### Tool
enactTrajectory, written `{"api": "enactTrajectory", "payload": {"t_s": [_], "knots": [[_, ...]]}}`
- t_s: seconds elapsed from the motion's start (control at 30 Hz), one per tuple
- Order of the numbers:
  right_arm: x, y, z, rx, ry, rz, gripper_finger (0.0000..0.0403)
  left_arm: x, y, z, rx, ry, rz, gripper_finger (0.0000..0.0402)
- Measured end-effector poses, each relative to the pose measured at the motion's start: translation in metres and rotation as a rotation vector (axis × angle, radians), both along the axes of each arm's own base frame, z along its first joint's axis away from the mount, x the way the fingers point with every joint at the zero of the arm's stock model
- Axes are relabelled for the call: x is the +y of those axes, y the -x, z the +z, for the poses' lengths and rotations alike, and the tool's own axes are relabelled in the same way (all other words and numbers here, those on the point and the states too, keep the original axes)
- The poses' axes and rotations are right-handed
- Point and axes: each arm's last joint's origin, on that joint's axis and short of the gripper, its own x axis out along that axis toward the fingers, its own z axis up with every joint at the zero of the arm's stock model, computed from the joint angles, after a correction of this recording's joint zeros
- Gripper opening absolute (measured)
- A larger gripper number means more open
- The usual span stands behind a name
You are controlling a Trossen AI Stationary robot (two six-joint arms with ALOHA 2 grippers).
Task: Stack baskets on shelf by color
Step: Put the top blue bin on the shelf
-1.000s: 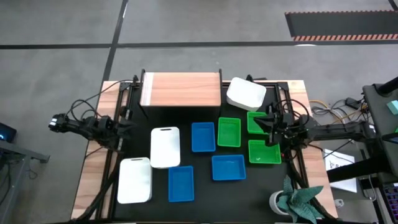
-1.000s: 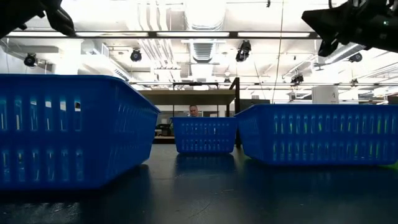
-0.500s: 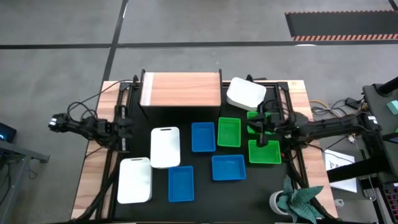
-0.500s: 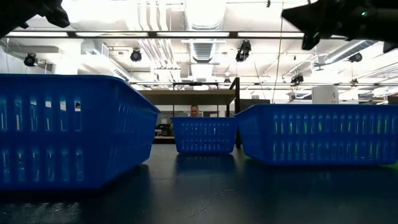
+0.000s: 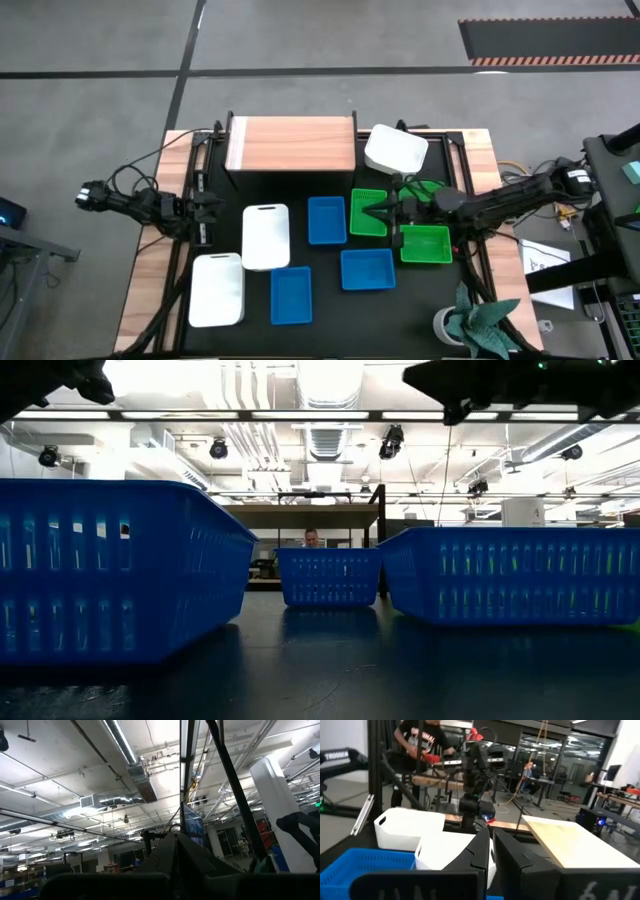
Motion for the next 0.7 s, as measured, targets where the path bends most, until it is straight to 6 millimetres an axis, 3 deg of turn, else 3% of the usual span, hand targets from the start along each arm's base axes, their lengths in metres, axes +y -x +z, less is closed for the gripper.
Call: {"api": "enactTrajectory", "payload": {"t_s": [0.3,0.7], "knots": [[0.018,-0.038,0.007,0.096,0.040,0.051,0.0018,0.000,0.000,0.000,-0.001,0.008,0.008,0.0000],[0.042,-0.073,0.019,0.480,0.000,0.093,0.0018,0.000,0.000,0.000,-0.003,0.011,0.007,0.0000]]}}
